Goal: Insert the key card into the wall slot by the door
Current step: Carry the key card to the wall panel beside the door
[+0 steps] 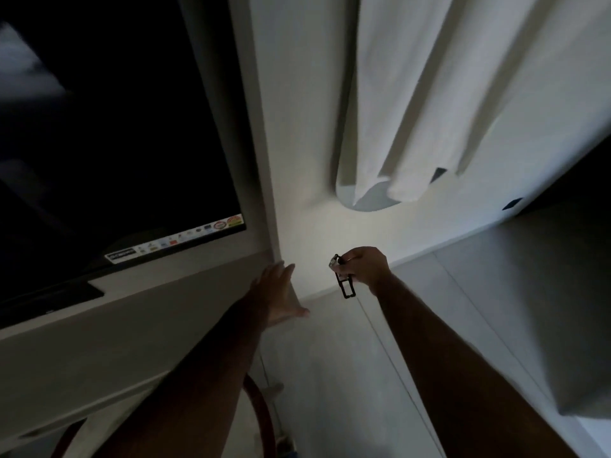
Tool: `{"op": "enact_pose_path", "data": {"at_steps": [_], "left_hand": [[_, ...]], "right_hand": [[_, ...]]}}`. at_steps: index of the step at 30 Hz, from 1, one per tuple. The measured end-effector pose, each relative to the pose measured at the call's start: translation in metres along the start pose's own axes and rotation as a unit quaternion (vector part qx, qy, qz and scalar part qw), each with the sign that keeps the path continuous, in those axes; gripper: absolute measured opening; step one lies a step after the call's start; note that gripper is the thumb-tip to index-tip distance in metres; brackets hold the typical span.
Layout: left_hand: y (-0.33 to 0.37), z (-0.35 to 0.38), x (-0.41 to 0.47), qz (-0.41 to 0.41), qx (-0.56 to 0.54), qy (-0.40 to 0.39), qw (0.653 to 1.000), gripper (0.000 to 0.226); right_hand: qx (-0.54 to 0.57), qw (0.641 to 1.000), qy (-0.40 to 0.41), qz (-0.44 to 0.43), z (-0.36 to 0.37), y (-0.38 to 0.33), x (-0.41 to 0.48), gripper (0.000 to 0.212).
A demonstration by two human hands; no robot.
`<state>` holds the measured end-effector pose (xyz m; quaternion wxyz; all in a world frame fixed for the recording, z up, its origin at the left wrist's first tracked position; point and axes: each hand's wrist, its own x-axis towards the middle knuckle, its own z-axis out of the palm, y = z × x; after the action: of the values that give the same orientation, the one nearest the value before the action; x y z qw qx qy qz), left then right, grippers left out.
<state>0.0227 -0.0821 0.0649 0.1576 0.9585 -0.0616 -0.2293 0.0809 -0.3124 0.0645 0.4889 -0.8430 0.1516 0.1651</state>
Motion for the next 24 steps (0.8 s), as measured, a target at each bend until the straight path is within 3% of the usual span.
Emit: {"op": "enact_pose_path", "data": {"at_steps": [13, 24], "left_hand": [[0.201, -0.084, 0.027, 0.164, 0.025, 0.071, 0.984, 0.129], [0.4, -0.153, 0.033, 0.295, 0.032, 0.154, 0.942, 0.126]], "right_hand": [[0.117, 0.988, 0.084, -0.064, -0.237, -0.017, -0.076, 0.03], [0.146, 0.964, 0.164, -0.151, -0.418, -0.022, -0.137, 0.033]]}}
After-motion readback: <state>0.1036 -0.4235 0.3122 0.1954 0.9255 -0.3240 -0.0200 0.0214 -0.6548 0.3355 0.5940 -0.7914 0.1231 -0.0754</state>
